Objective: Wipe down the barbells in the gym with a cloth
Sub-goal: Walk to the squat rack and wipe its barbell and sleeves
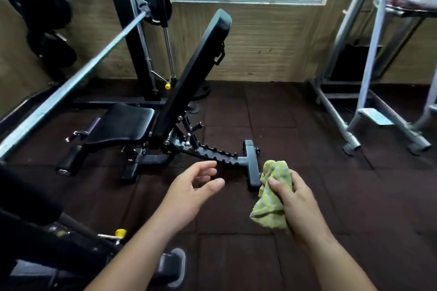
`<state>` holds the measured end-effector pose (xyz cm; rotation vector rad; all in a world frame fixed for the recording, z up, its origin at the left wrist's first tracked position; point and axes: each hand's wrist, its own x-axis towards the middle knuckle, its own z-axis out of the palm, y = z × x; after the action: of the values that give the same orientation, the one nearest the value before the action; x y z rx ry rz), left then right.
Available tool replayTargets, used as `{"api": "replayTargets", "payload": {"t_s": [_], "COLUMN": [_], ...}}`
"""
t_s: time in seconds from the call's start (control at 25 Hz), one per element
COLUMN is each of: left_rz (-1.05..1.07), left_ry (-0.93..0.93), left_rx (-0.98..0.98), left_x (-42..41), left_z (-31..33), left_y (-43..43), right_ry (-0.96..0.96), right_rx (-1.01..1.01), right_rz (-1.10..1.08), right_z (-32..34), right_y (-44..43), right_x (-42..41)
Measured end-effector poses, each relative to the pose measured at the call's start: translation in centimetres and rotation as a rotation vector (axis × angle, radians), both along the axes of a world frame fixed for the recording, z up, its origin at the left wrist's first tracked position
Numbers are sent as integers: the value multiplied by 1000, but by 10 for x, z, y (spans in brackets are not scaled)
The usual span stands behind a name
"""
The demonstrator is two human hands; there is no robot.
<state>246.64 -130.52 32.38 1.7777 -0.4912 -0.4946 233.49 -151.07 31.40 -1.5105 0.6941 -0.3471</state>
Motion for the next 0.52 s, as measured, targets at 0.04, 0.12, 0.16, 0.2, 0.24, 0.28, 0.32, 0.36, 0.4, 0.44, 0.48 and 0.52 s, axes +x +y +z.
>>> {"api": "replayTargets", "payload": {"t_s": [0.04,0.12,0.16,0.2,0.24,0.28,0.32,0.36,0.4,0.44,0.48,0.52], "left_rz": [14,42,59,76,93,112,133,152,161,171,189,220], "left_ry": [-4,-6,-5,-2,3,11,23,32,39,39,27,17], "left_rx": [-2,-12,-16,-23,-31,-39,-46,-46,-37,-26,-18,-15], "left_x": [12,39,54,72,91,111,134,158,177,197,222,247], "left_z": [1,-2,-5,-9,-13,-16,-20,-22,-22,-20,-16,-12], "left_y": [-9,-26,-33,-40,-46,-51,-54,-57,-58,-58,-59,-59], "right_ry": [-4,4,5,9,13,20,23,24,26,27,23,21], "right_rx": [-3,-16,-22,-25,-35,-42,-42,-43,-45,-47,-48,-48], "right_rz": [24,76,99,117,134,148,162,174,180,185,206,238], "right_z": [1,1,0,-3,-7,-9,-10,-11,-11,-8,-4,-1], "right_y": [-10,-32,-40,-50,-60,-68,-76,-83,-87,-91,-94,-97], "right_x": [16,52,71,93,116,140,166,192,212,234,262,289]}}
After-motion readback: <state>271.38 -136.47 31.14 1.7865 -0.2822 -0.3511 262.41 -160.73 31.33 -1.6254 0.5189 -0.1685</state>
